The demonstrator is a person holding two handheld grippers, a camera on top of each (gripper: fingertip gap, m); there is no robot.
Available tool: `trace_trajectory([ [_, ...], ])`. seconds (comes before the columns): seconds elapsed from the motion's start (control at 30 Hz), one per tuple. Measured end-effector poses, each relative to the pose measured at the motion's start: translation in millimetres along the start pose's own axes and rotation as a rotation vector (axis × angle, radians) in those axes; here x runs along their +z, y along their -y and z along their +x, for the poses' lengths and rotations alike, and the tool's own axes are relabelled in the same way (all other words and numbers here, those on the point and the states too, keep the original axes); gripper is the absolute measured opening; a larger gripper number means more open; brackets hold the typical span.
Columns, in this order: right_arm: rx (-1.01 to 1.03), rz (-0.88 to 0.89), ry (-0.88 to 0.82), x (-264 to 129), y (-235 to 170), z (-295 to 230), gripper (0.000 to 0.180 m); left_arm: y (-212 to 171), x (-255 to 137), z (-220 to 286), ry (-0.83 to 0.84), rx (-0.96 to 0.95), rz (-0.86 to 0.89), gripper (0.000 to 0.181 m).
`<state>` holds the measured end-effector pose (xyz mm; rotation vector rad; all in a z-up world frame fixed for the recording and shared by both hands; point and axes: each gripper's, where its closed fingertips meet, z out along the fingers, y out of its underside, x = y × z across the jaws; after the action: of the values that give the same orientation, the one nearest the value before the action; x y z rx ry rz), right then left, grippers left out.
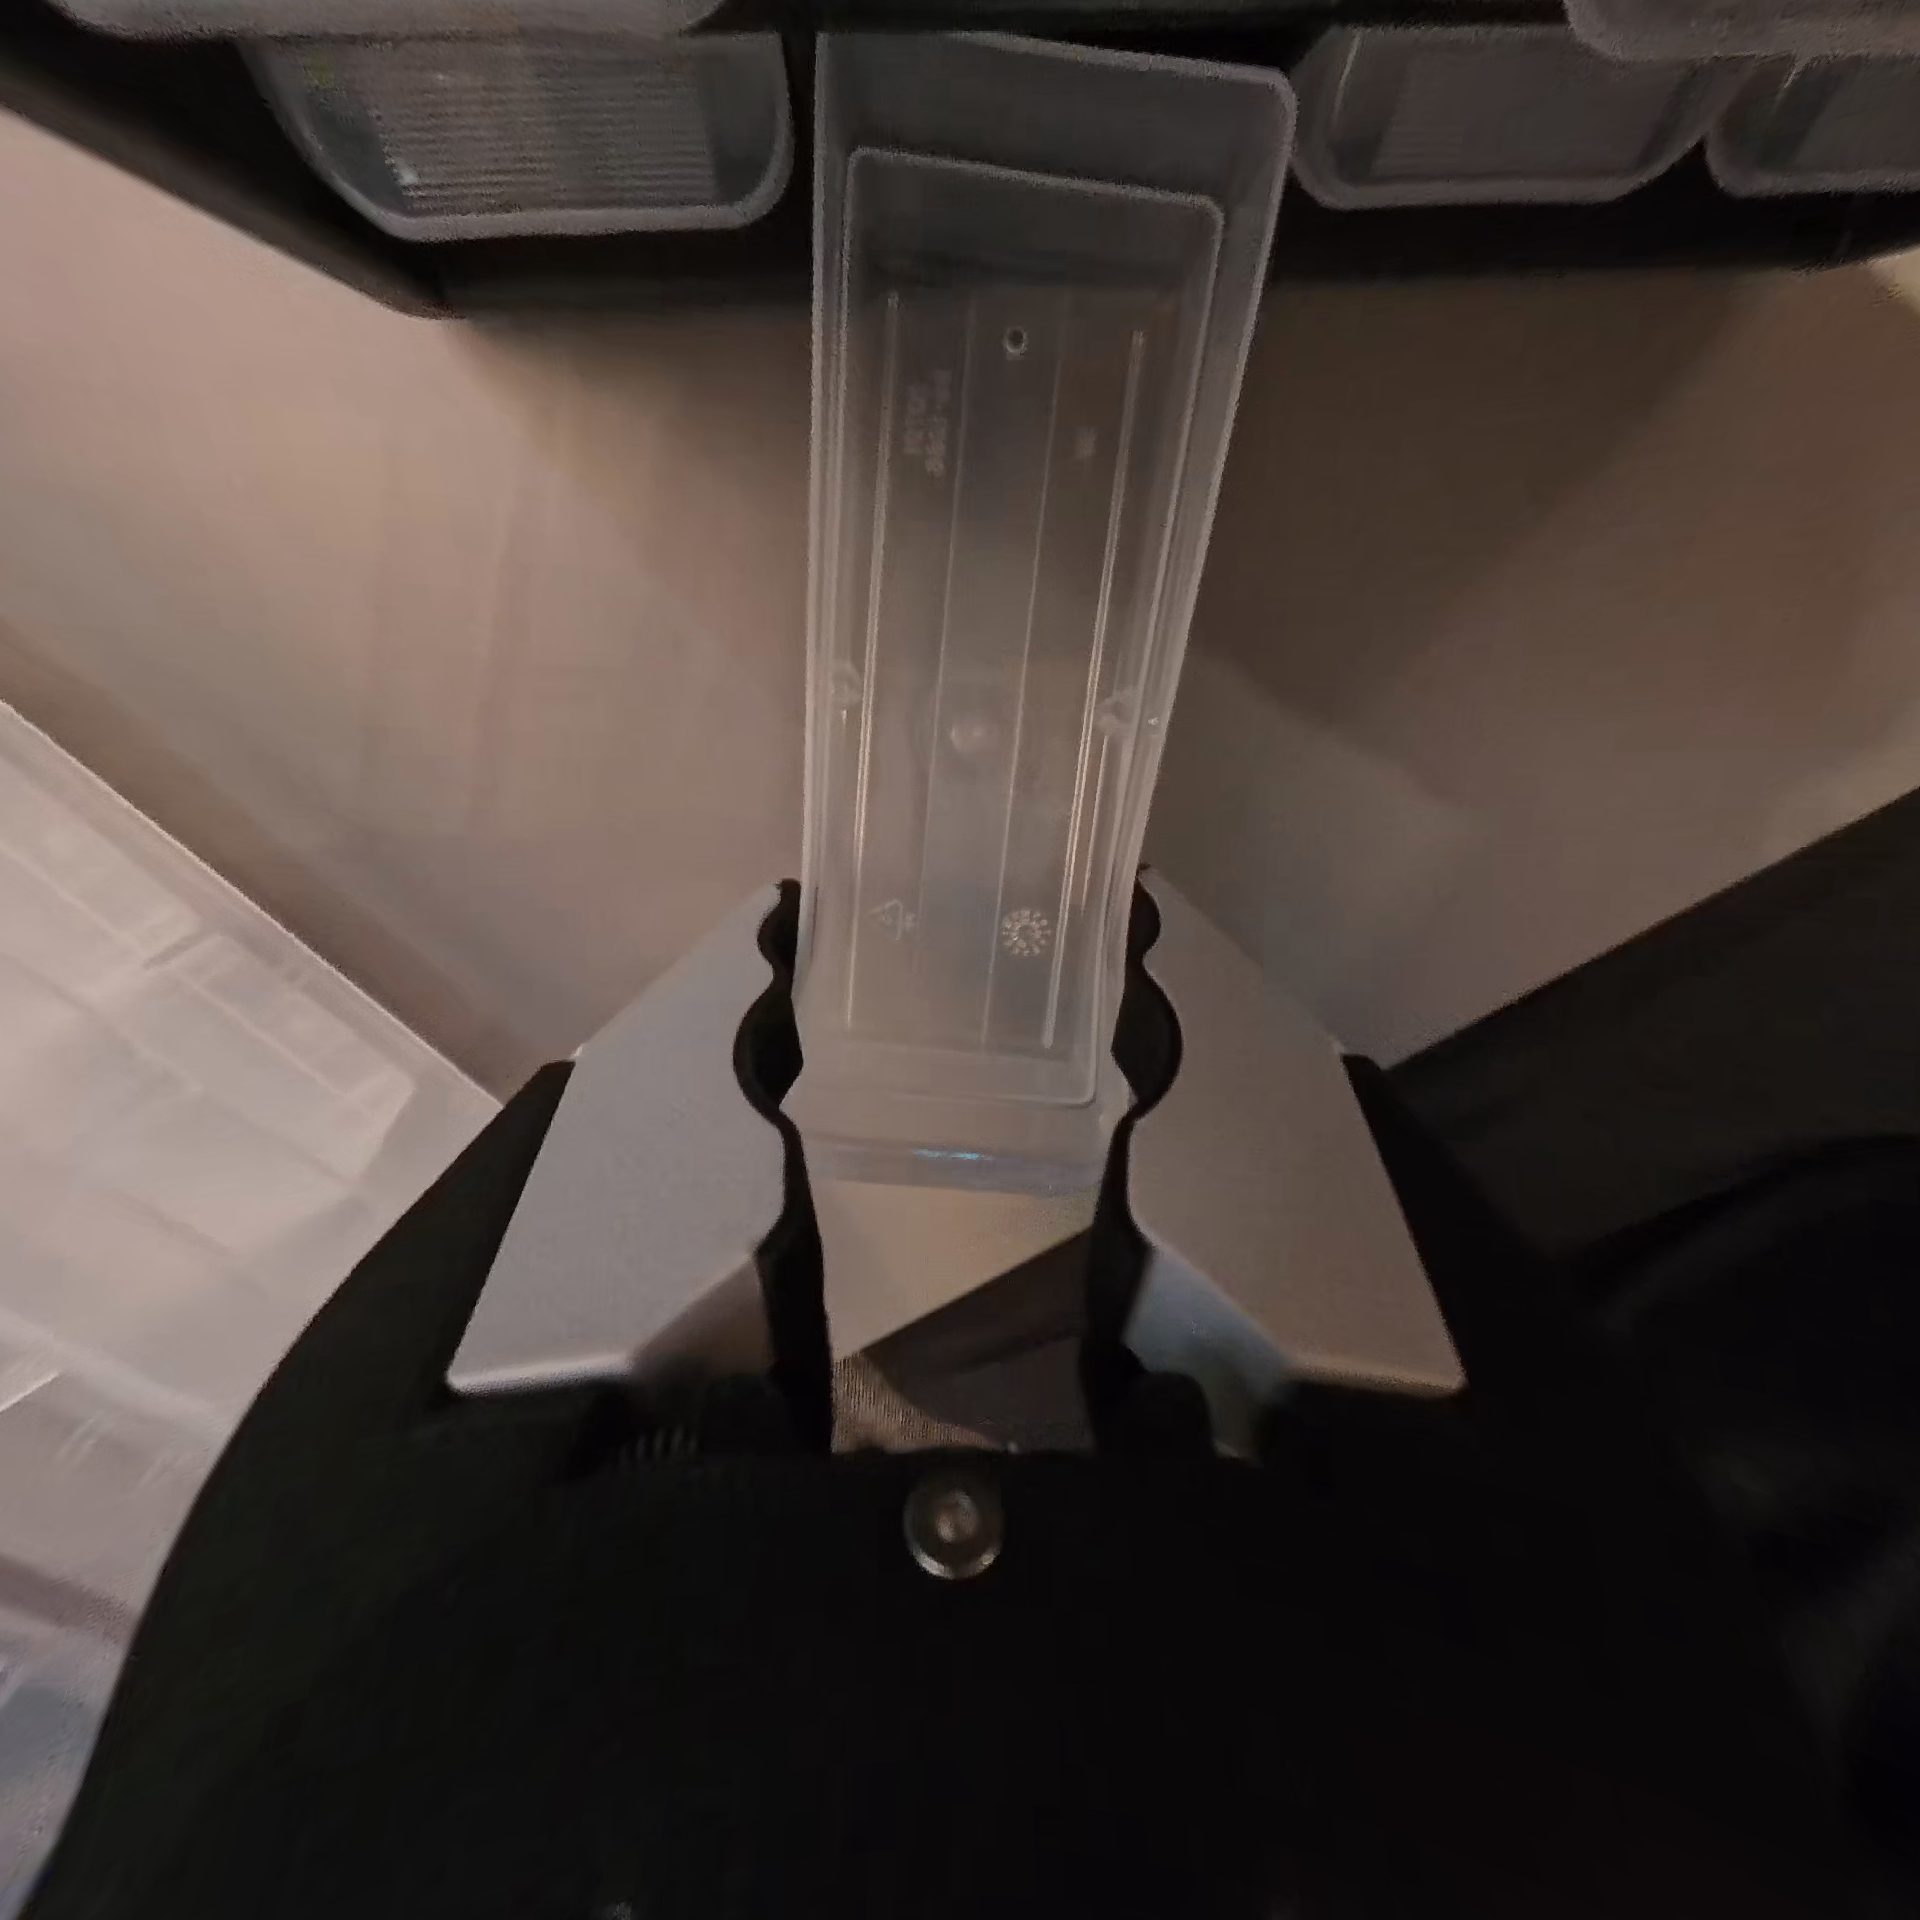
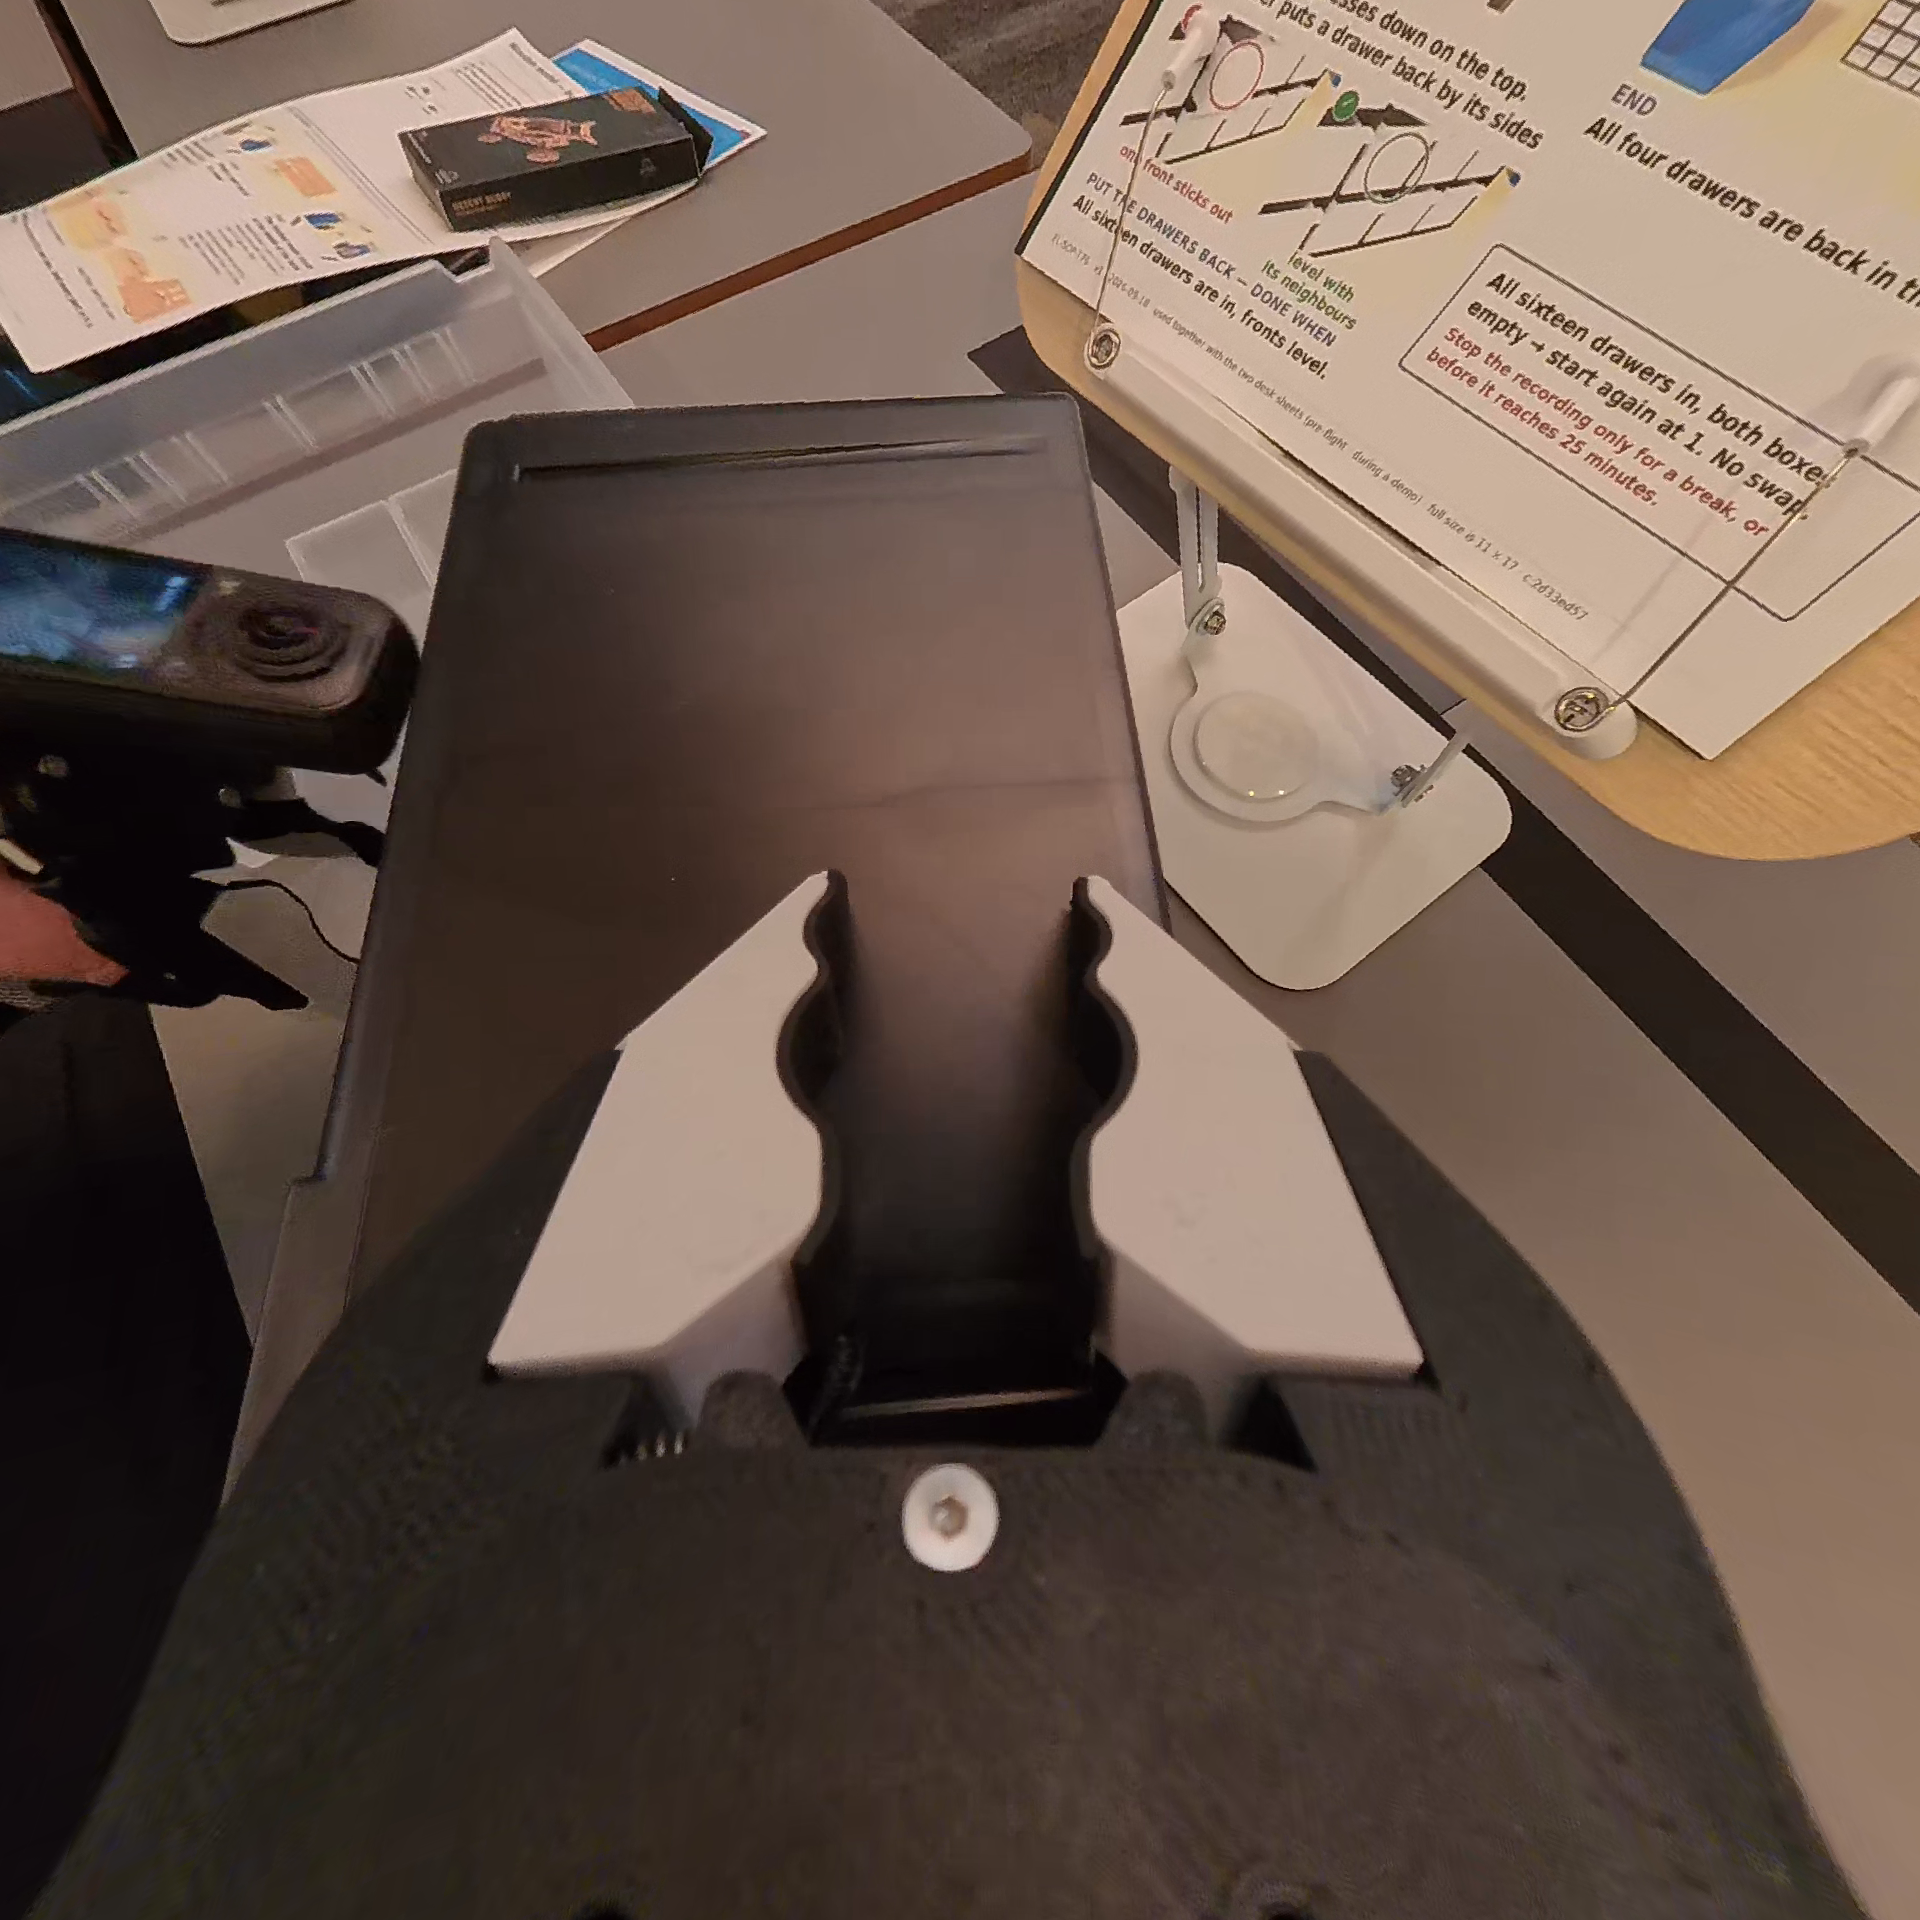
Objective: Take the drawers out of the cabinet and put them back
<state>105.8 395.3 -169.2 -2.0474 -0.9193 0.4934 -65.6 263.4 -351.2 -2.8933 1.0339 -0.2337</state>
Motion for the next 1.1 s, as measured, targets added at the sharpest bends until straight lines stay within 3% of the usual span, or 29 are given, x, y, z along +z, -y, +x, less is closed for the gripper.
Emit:
trace_trajectory([
  [0.17, 0.003, 0.010, -0.006, -1, 0, 0, 0.042, 12, -1, 2, 0.031, -0.015, 0.192, 0.059],
  [0.27, 0.007, 0.014, -0.012, -2, 0, 1, 0.042, 17, -4, 1, 0.105, 0.045, 0.237, 0.057],
  [0.6, 0.013, 0.030, -0.018, -3, 1, 2, 0.042, 25, -10, 4, 0.092, 0.051, 0.410, 0.057],
  [0.73, 0.014, 0.031, -0.019, -3, 1, 2, 0.042, 30, -14, -3, 0.133, 0.173, 0.346, 0.058],
  [1.1, 0.016, 0.043, -0.021, -4, 1, 3, 0.042, 48, 12, 2, 0.075, 0.068, 0.544, 0.061],
])
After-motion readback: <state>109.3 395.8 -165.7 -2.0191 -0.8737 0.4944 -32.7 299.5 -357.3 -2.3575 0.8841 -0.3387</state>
